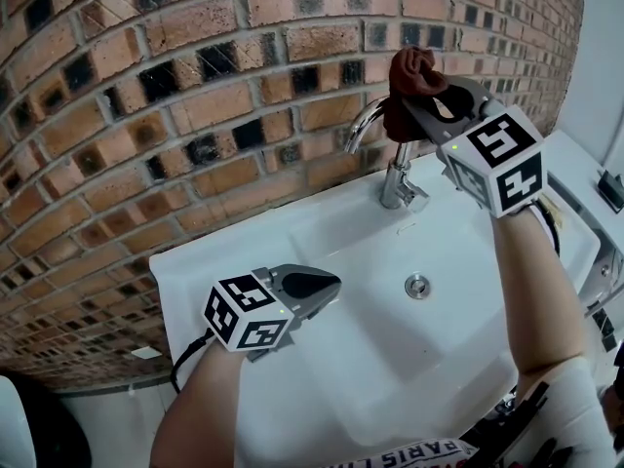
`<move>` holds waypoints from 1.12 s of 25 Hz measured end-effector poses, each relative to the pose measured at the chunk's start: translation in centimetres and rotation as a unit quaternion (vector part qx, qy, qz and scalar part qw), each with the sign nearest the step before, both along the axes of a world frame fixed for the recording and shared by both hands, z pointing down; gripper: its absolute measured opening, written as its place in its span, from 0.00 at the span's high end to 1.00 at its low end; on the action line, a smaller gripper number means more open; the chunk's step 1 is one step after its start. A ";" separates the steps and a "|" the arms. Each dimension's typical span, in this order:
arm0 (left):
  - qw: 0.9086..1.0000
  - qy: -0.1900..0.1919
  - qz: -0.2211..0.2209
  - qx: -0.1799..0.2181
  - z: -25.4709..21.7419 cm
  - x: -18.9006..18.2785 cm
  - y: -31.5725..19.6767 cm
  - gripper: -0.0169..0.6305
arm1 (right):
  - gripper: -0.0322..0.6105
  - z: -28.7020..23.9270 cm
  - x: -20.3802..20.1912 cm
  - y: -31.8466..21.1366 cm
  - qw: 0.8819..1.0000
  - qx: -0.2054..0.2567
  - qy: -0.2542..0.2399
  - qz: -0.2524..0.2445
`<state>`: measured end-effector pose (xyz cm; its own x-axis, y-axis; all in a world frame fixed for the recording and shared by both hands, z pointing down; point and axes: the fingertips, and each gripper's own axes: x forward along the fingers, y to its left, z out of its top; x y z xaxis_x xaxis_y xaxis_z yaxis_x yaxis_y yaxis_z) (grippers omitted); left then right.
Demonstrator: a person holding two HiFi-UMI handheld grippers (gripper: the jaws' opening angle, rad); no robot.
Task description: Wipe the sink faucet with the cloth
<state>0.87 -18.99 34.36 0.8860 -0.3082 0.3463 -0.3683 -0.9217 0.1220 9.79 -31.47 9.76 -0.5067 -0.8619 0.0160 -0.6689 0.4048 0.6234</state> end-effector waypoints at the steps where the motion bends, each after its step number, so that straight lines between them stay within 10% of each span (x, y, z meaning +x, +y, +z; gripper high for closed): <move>1: 1.000 0.000 0.000 0.000 0.0 0.0 0.0 0.97 | 0.80 0.1 0.2 -0.1 1.000 0.000 -0.002 0.002; 28: 1.000 0.000 -0.001 0.001 0.0 0.0 -0.1 0.97 | 0.83 8.3 6.2 -4.1 0.986 -0.092 -0.131 0.057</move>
